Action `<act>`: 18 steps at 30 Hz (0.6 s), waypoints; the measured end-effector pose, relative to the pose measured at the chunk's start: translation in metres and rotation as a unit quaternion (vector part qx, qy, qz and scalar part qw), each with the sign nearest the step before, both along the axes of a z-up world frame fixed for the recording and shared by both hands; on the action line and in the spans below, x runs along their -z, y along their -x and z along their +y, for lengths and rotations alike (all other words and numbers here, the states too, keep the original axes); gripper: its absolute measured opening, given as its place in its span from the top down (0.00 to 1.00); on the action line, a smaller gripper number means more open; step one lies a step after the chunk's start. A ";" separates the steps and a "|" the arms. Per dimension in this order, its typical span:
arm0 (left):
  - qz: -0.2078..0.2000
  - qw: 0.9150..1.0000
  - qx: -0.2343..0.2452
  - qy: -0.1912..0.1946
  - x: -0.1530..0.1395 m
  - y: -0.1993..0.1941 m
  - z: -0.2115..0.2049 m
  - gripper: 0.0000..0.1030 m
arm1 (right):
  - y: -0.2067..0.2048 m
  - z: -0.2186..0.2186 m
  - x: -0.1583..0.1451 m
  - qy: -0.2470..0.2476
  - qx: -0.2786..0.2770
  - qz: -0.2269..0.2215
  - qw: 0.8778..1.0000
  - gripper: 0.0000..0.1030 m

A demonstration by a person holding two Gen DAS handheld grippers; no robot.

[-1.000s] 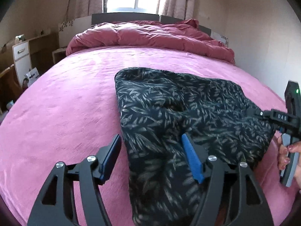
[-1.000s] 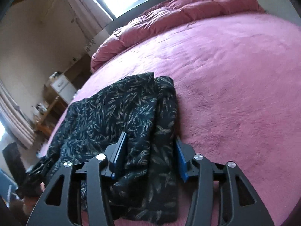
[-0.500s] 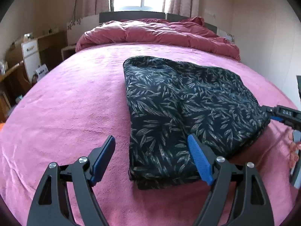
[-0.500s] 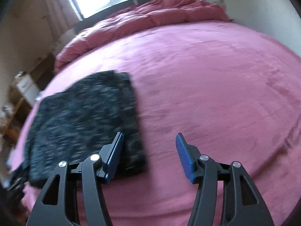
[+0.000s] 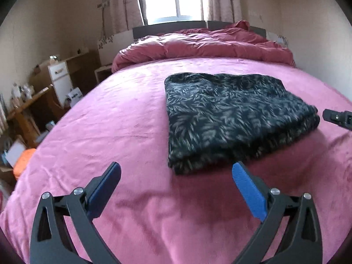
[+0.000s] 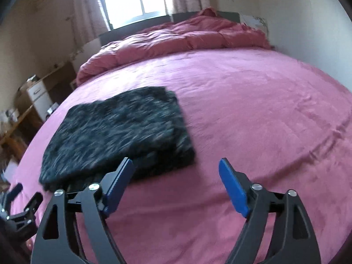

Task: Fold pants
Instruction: 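Open both grippers and pull them back from the folded pants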

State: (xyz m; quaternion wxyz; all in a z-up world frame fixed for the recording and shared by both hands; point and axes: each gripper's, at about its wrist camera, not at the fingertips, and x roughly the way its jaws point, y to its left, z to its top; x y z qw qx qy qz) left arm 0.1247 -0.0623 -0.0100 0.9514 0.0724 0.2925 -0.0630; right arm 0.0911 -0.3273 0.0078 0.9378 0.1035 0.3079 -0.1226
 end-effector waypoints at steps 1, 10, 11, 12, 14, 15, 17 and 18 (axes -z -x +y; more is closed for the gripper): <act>-0.004 1.000 -0.003 -0.004 -0.002 0.007 -0.001 0.02 | 0.004 0.008 0.000 0.008 -0.004 -0.003 1.000 0.13; -0.010 0.999 0.002 0.039 -0.024 0.056 0.006 0.02 | 0.043 0.063 -0.001 0.066 -0.028 -0.020 0.997 0.03; -0.013 0.999 0.000 0.044 -0.027 0.060 0.008 0.02 | 0.048 0.065 -0.001 0.062 -0.025 -0.016 0.998 0.03; -0.016 0.999 -0.001 0.045 -0.029 0.063 0.010 0.02 | 0.051 0.066 0.000 0.060 -0.020 -0.015 0.998 0.03; -0.023 0.999 -0.005 0.042 -0.034 0.068 0.013 0.02 | 0.061 0.069 -0.001 0.055 -0.017 -0.019 0.998 0.03; -0.023 0.999 -0.007 0.040 -0.035 0.069 0.013 0.02 | 0.065 0.069 -0.003 0.052 -0.018 -0.024 0.998 0.03; -0.020 0.999 -0.012 0.045 -0.037 0.071 0.016 0.02 | 0.070 0.072 -0.005 0.052 -0.023 -0.032 0.998 0.03; -0.018 0.999 -0.014 0.049 -0.037 0.071 0.018 0.02 | 0.073 0.075 -0.005 0.053 -0.026 -0.034 0.998 0.03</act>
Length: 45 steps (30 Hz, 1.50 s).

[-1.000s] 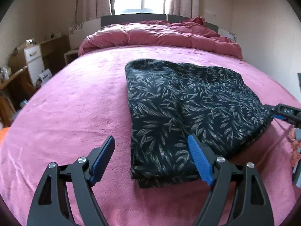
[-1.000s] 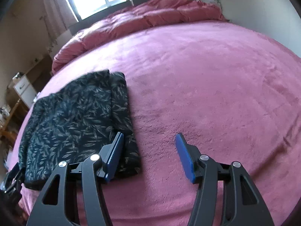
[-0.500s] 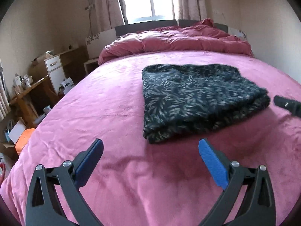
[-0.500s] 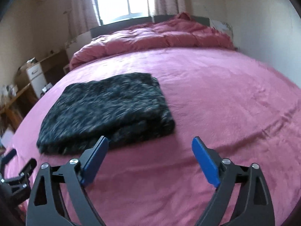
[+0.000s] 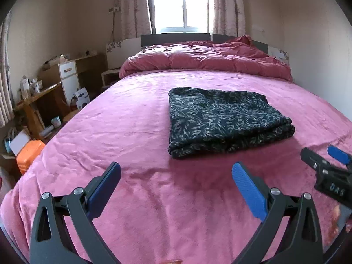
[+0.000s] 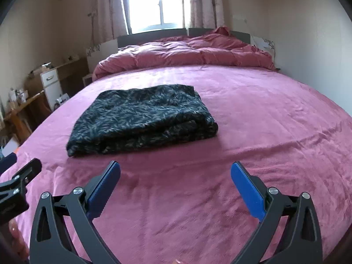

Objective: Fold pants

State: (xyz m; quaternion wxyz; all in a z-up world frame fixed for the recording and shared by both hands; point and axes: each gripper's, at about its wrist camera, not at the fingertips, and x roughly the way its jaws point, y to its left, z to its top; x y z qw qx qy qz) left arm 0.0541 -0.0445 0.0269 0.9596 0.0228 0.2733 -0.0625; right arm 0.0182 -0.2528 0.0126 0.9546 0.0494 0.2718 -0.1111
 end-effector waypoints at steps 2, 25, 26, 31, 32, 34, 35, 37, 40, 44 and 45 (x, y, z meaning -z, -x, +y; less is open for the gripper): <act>0.006 1.000 -0.007 0.006 0.000 -0.002 0.001 0.02 | 0.002 0.004 0.000 0.004 -0.004 0.000 1.000 0.03; 0.036 0.999 -0.003 0.019 0.008 -0.003 0.001 0.02 | 0.003 0.004 -0.002 -0.005 -0.011 -0.007 1.000 0.03; 0.038 0.999 -0.003 0.020 0.008 -0.003 0.001 0.02 | 0.003 0.004 -0.002 -0.005 -0.010 -0.006 1.000 0.03; 0.041 0.999 -0.003 0.023 0.009 -0.003 0.001 0.02 | 0.002 0.004 -0.002 -0.006 -0.011 -0.005 1.000 0.03; 0.042 0.999 -0.003 0.022 0.009 -0.003 0.001 0.02 | 0.003 0.004 -0.002 -0.006 -0.011 -0.004 1.000 0.03; 0.041 0.999 -0.003 0.021 0.010 -0.003 0.000 0.02 | 0.003 0.005 -0.002 -0.007 -0.011 -0.005 1.000 0.03; 0.042 0.999 -0.003 0.021 0.010 -0.003 0.000 0.02 | 0.003 0.005 -0.002 -0.007 -0.011 -0.004 1.000 0.03; 0.042 0.999 -0.002 0.021 0.010 -0.003 0.000 0.02 | 0.002 0.004 -0.002 -0.008 -0.012 -0.004 1.000 0.03; 0.043 0.999 0.000 0.020 0.011 -0.003 -0.001 0.02 | 0.003 0.005 -0.001 -0.009 -0.012 -0.004 1.000 0.03; 0.042 0.999 0.003 0.016 0.011 -0.001 -0.003 0.02 | 0.003 0.004 -0.001 -0.008 -0.012 -0.004 1.000 0.03; 0.043 0.999 0.003 0.017 0.012 -0.001 -0.003 0.02 | 0.003 0.004 -0.001 -0.008 -0.012 -0.004 1.000 0.03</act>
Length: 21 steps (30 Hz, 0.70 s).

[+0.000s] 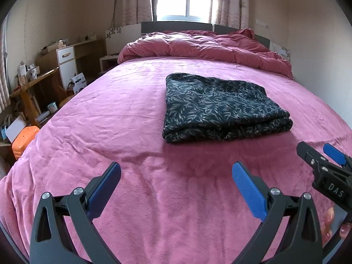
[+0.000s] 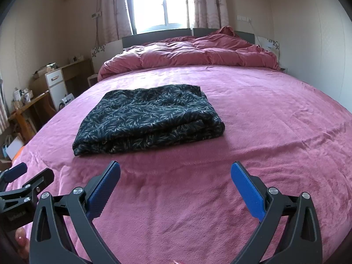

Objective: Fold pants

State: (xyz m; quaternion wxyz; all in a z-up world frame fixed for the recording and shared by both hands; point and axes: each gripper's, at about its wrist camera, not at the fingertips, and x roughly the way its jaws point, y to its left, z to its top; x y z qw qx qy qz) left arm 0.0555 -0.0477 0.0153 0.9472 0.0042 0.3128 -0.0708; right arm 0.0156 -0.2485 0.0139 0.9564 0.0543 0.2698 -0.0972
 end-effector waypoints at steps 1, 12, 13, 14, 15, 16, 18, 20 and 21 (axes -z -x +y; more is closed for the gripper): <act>0.000 1.000 0.000 0.000 0.000 0.000 0.000 0.02 | 0.000 0.000 0.000 0.000 0.000 0.000 1.000 0.03; 0.004 1.000 0.000 0.000 0.001 0.000 0.000 0.02 | 0.001 0.001 0.003 -0.001 0.000 0.004 1.000 0.03; 0.004 1.000 0.000 0.000 0.001 0.000 0.000 0.02 | 0.000 0.001 0.003 -0.001 0.000 0.004 1.000 0.03; 0.004 1.000 0.000 0.001 0.001 0.000 0.000 0.02 | 0.000 0.001 0.002 -0.001 0.000 0.004 1.000 0.03; 0.004 1.000 0.000 0.001 0.001 0.000 0.000 0.02 | 0.000 0.000 0.002 -0.002 -0.001 0.004 1.000 0.03; 0.005 1.000 0.000 0.001 0.001 0.000 0.000 0.02 | 0.001 0.001 0.003 -0.002 -0.001 0.005 1.000 0.03; 0.005 1.000 0.000 0.001 0.001 0.000 0.001 0.02 | 0.001 0.001 0.003 -0.001 -0.001 0.005 1.000 0.03; 0.006 1.000 0.000 0.001 0.002 -0.001 0.001 0.02 | 0.000 0.001 0.003 -0.001 -0.001 0.005 1.000 0.03; 0.007 1.000 0.000 0.001 0.002 -0.001 0.001 0.02 | 0.000 0.001 0.003 0.000 -0.002 0.006 1.000 0.03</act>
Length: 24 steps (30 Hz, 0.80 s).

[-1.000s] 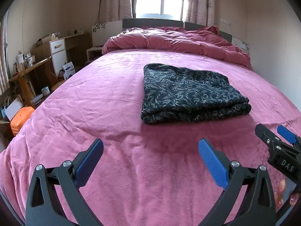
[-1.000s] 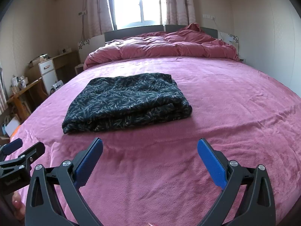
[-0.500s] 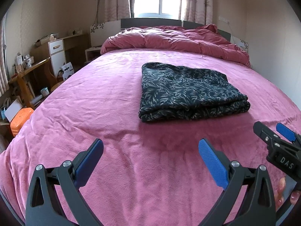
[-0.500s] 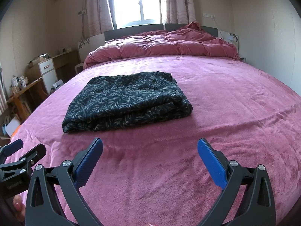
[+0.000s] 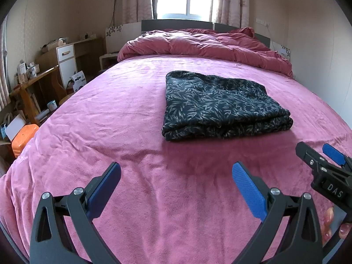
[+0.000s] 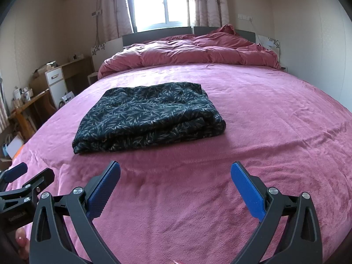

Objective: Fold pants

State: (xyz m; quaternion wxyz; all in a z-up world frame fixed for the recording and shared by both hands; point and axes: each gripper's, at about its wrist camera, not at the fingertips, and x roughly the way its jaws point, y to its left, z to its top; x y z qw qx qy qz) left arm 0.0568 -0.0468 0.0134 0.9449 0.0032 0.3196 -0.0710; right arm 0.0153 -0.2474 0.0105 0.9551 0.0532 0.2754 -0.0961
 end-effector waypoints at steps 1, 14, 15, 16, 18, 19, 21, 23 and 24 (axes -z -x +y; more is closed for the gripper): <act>0.000 1.000 0.000 0.001 0.000 0.000 0.000 0.02 | 0.000 0.000 0.000 0.000 -0.001 0.000 1.000 0.03; 0.011 1.000 0.001 -0.003 0.005 -0.001 -0.003 0.02 | -0.001 -0.001 0.001 -0.002 0.000 0.003 1.000 0.03; 0.012 1.000 0.001 -0.003 0.005 -0.002 -0.003 0.02 | -0.001 0.000 0.002 -0.001 0.000 0.004 1.000 0.03; 0.014 1.000 0.000 -0.003 0.006 -0.002 -0.003 0.02 | -0.001 0.000 0.001 0.000 0.001 0.004 1.000 0.03; 0.020 1.000 -0.001 -0.003 0.009 -0.004 -0.003 0.02 | -0.001 0.000 0.002 0.000 0.002 0.008 1.000 0.03; 0.023 1.000 -0.003 -0.004 0.010 -0.005 -0.003 0.02 | -0.003 0.000 0.004 0.001 0.002 0.010 1.000 0.03; 0.033 0.999 -0.004 -0.004 0.014 -0.008 -0.004 0.02 | -0.004 0.000 0.007 0.004 0.004 0.019 1.000 0.03; 0.046 0.999 -0.004 -0.003 0.018 -0.013 -0.005 0.02 | -0.008 -0.004 0.010 0.007 0.004 0.028 1.000 0.03; 0.049 0.999 -0.005 -0.004 0.020 -0.014 -0.005 0.02 | -0.010 -0.005 0.012 0.009 0.006 0.033 0.999 0.03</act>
